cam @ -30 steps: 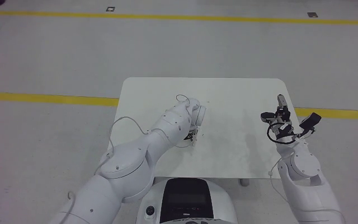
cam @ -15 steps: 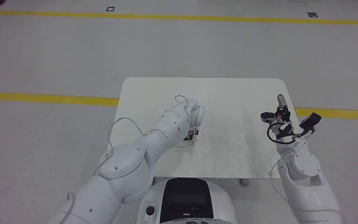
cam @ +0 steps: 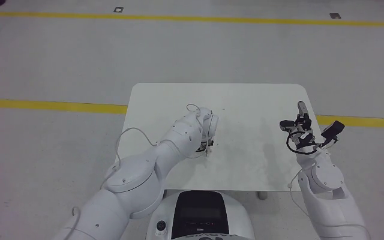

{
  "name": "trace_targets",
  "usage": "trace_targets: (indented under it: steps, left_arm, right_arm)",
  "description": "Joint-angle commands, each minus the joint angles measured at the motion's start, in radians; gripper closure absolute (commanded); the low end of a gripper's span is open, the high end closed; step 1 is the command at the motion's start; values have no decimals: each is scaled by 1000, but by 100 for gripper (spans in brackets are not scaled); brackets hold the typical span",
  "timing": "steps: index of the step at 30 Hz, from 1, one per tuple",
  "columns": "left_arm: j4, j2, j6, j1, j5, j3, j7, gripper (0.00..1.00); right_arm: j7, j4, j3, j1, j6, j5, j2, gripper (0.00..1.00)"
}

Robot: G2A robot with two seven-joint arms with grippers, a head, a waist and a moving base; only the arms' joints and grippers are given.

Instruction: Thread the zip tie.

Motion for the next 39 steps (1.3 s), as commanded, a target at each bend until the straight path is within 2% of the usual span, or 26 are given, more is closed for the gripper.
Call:
trace_targets:
  steps: [1,5,7,9,21,29,30,32,33,39]
  left_arm:
    - [0,0,3,1,2,1,-1,78]
    - [6,-2,3,2,6,2,-1,81]
    - [9,-3,3,2,7,2,-2,88]
    - [12,-5,3,2,7,1,-3,100]
    - [20,-13,3,-23,10,-11,-13,100]
    - [21,-10,3,-15,10,-18,-8,100]
    - [20,-10,3,-12,9,-19,-9,87]
    - [19,-10,3,-9,11,-19,-8,78]
    - [19,-10,3,-8,11,-19,-8,70]
    - [22,-10,3,-7,12,-20,-8,72]
  right_arm:
    - [0,0,0,0,0,0,0,0]
    - [0,0,0,0,0,0,0,0]
    - [0,0,0,0,0,0,0,0]
    - [0,0,0,0,0,0,0,0]
    - [0,0,0,0,0,0,0,0]
    - [0,0,0,0,0,0,0,0]
    - [0,0,0,0,0,0,0,0]
    - [0,0,0,0,0,0,0,0]
    - [0,0,0,0,0,0,0,0]
    - [0,0,0,0,0,0,0,0]
